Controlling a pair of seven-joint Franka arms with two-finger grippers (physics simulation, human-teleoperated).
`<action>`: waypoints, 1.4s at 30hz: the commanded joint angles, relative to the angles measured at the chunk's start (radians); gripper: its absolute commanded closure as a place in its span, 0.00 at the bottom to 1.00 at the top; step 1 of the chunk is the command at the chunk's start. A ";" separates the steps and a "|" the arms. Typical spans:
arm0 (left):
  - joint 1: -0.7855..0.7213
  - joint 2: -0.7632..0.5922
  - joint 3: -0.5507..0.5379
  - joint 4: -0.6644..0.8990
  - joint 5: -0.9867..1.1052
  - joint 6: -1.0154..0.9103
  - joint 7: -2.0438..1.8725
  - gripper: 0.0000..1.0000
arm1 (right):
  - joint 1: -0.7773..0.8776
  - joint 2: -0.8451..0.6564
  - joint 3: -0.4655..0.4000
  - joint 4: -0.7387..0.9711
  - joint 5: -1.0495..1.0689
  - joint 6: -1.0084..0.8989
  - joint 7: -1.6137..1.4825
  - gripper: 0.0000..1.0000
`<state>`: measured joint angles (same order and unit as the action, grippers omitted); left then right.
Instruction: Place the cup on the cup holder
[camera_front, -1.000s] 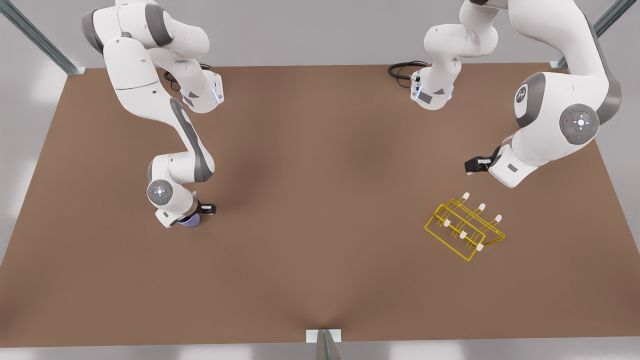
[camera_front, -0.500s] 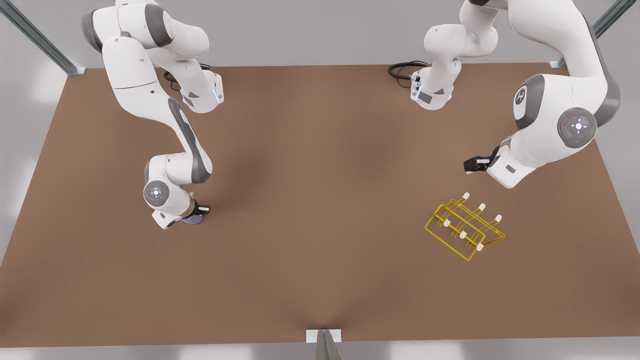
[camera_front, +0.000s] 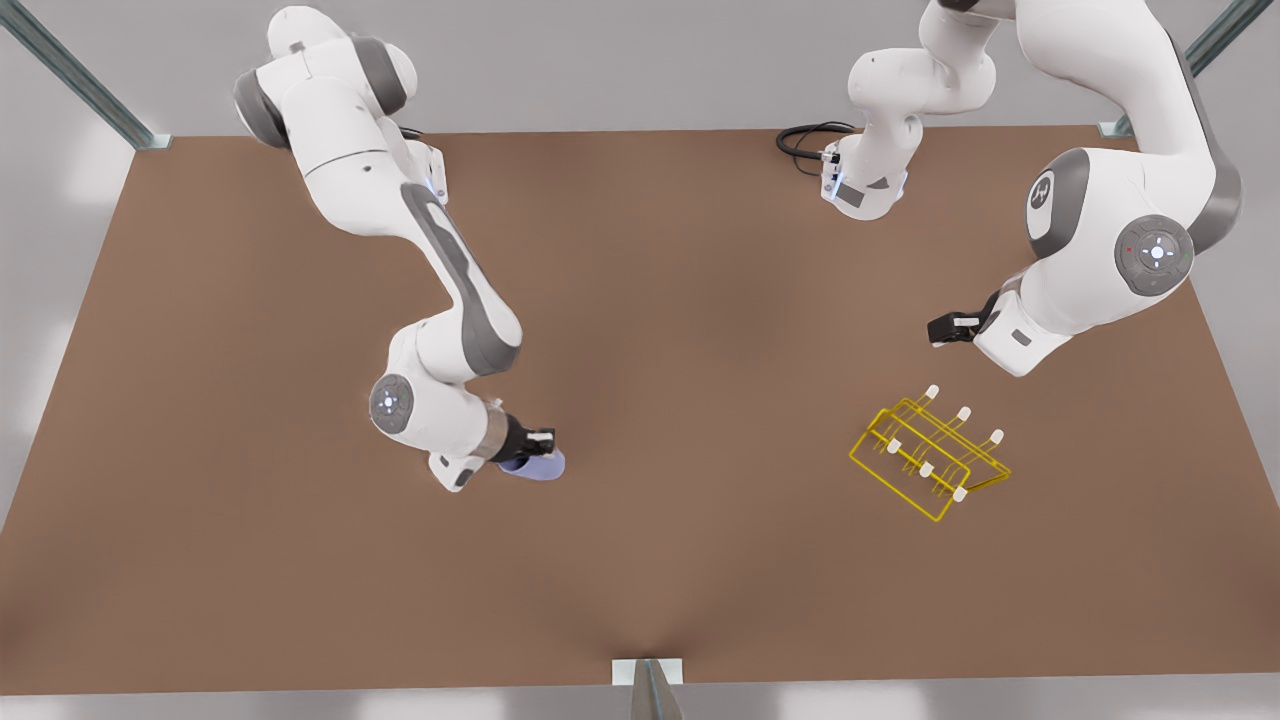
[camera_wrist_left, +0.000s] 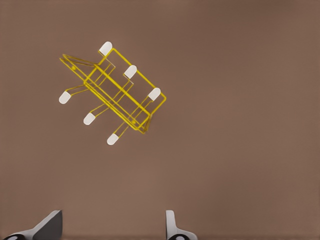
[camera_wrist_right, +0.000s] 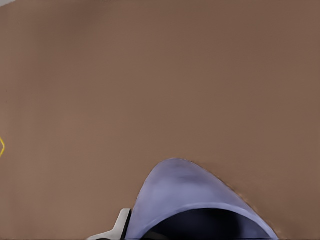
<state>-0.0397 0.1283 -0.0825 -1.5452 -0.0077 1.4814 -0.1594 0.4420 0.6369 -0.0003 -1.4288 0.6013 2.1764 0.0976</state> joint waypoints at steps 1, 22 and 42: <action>0.000 -0.001 0.000 0.000 0.002 -0.001 0.001 0.00 | 0.061 0.058 0.002 0.080 0.299 0.106 -0.048 0.79; 0.001 0.007 0.001 0.000 0.003 -0.010 -0.002 0.00 | 0.296 0.422 0.002 0.337 0.943 0.399 -0.374 0.79; 0.012 -0.010 0.003 -0.003 -0.003 -0.006 -0.008 0.00 | 0.276 0.420 0.002 0.265 0.931 0.393 -0.398 0.00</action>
<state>-0.0223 0.1220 -0.0793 -1.5381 -0.0110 1.4536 -0.1637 0.7202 1.0600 0.0016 -1.1624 1.5337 2.5736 -0.2414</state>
